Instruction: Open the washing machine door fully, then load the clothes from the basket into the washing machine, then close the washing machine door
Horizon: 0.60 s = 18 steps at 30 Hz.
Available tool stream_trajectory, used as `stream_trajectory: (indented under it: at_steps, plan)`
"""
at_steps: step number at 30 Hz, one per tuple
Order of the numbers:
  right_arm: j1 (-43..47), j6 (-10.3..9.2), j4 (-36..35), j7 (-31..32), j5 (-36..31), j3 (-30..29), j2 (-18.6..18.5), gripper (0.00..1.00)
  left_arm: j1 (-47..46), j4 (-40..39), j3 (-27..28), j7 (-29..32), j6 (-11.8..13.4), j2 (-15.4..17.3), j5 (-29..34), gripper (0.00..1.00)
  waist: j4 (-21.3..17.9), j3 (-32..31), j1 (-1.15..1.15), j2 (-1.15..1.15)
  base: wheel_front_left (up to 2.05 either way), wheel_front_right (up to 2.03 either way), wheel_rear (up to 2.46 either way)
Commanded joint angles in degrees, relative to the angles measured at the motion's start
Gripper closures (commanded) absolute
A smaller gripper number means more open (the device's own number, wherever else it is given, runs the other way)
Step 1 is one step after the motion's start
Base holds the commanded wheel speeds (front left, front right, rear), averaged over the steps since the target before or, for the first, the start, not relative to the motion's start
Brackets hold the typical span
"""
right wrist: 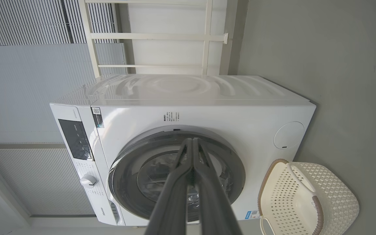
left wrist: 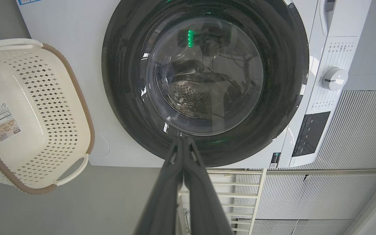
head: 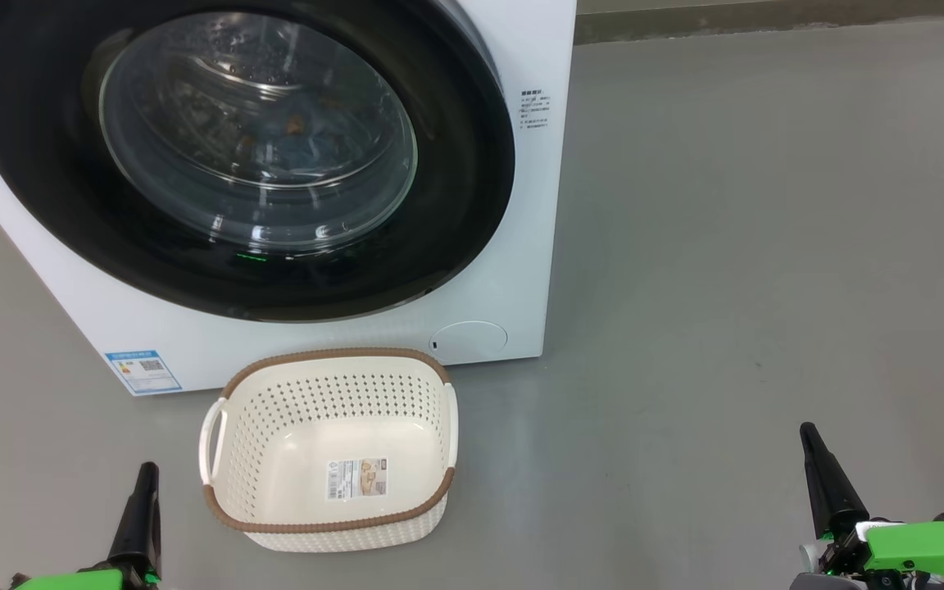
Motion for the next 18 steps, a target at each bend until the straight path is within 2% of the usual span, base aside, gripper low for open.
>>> stream_trajectory:
  at_steps: [1,18]
  plan:
    - [-2.34,-0.06,-1.43,0.43,0.21,1.31,-0.67,1.00,-2.32,-1.08,1.97,0.28,-0.65,0.79,0.53,1.00,0.00,0.00,0.00,0.00,0.00,0.00,0.00]
    - [-2.34,-0.06,-1.43,0.43,0.21,1.31,-0.67,1.00,-2.32,-1.08,1.97,0.28,-0.65,0.78,0.54,1.00,0.00,0.00,0.00,0.00,0.00,0.00,0.00]
